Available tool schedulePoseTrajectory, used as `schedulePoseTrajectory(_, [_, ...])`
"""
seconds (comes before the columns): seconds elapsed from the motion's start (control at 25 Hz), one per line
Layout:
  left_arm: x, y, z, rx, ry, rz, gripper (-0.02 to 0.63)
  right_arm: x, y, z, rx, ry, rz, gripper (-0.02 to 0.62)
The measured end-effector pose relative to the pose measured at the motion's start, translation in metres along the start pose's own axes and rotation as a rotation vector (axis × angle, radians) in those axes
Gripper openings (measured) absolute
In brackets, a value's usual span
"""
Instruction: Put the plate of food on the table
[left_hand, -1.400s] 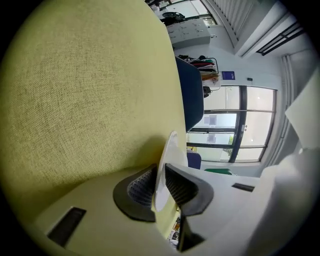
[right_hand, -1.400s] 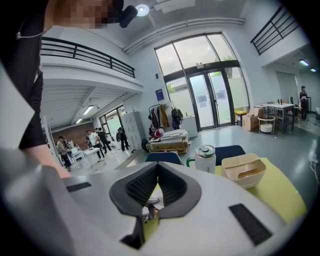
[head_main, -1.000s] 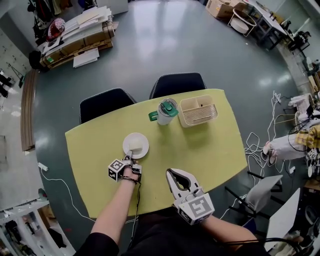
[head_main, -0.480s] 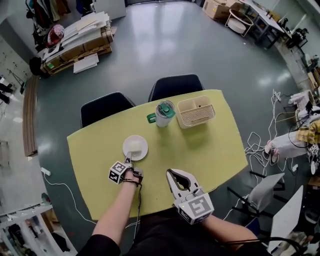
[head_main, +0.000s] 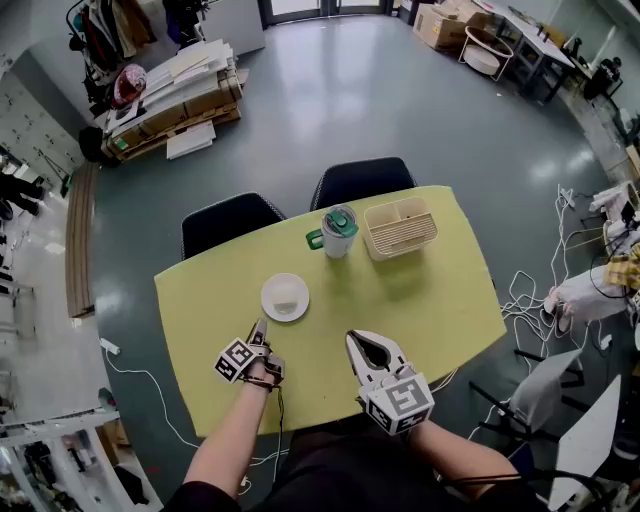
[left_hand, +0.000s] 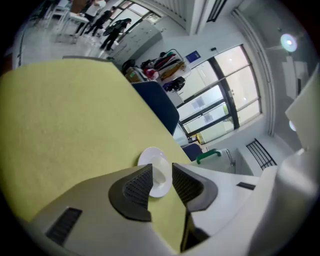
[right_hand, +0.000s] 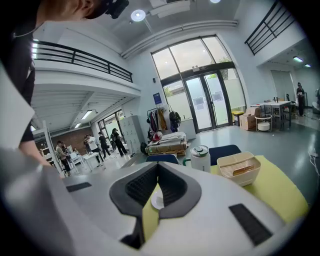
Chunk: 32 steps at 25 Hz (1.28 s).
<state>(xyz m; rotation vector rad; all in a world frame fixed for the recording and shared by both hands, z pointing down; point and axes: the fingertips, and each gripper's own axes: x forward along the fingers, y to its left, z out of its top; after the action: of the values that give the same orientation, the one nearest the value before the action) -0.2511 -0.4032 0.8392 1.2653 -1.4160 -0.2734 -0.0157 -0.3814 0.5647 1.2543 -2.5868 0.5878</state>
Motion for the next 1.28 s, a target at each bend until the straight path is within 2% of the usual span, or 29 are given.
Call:
schedulePoseTrajectory(0.12, [-0.034,-0.029,0.013,0.170,-0.040,-0.036,0.031,-0.002,-0.003,-0.002,-0.003,-0.002,0.003,0.012])
schedulePoseTrajectory(0.2, [-0.058,-0.051,0.023,0.257,-0.082,-0.070,0.009,-0.004,-0.001,0.002,-0.012,-0.011,0.010,0.012])
schedulePoseTrajectory(0.4, [-0.116,-0.114,0.034,0.424,-0.155,-0.181,0.009,-0.006,0.015,0.014,-0.037,-0.037,0.047,0.012])
schedulePoseTrajectory(0.52, [-0.152,-0.158,0.034,0.560,-0.198,-0.237,0.009,-0.011,0.028,0.022,-0.061,-0.048,0.068,0.012])
schedulePoseTrajectory(0.68, [-0.198,-0.207,0.029,0.773,-0.269,-0.270,0.009,-0.018,0.047,0.033,-0.080,-0.066,0.091,0.011])
schedulePoseTrajectory(0.8, [-0.228,-0.230,0.023,0.890,-0.307,-0.277,0.009,-0.025,0.058,0.041,-0.098,-0.081,0.104,0.011])
schedulePoseTrajectory(1.0, [-0.257,-0.245,0.013,0.979,-0.355,-0.251,0.009,-0.035,0.063,0.047,-0.135,-0.104,0.118,0.011])
schedulePoseTrajectory(1.16, [-0.270,-0.251,0.006,1.001,-0.371,-0.251,0.009,-0.042,0.068,0.053,-0.150,-0.118,0.119,0.011])
schedulePoseTrajectory(1.28, [-0.273,-0.252,0.003,0.990,-0.372,-0.253,0.009,-0.045,0.069,0.055,-0.166,-0.124,0.118,0.011])
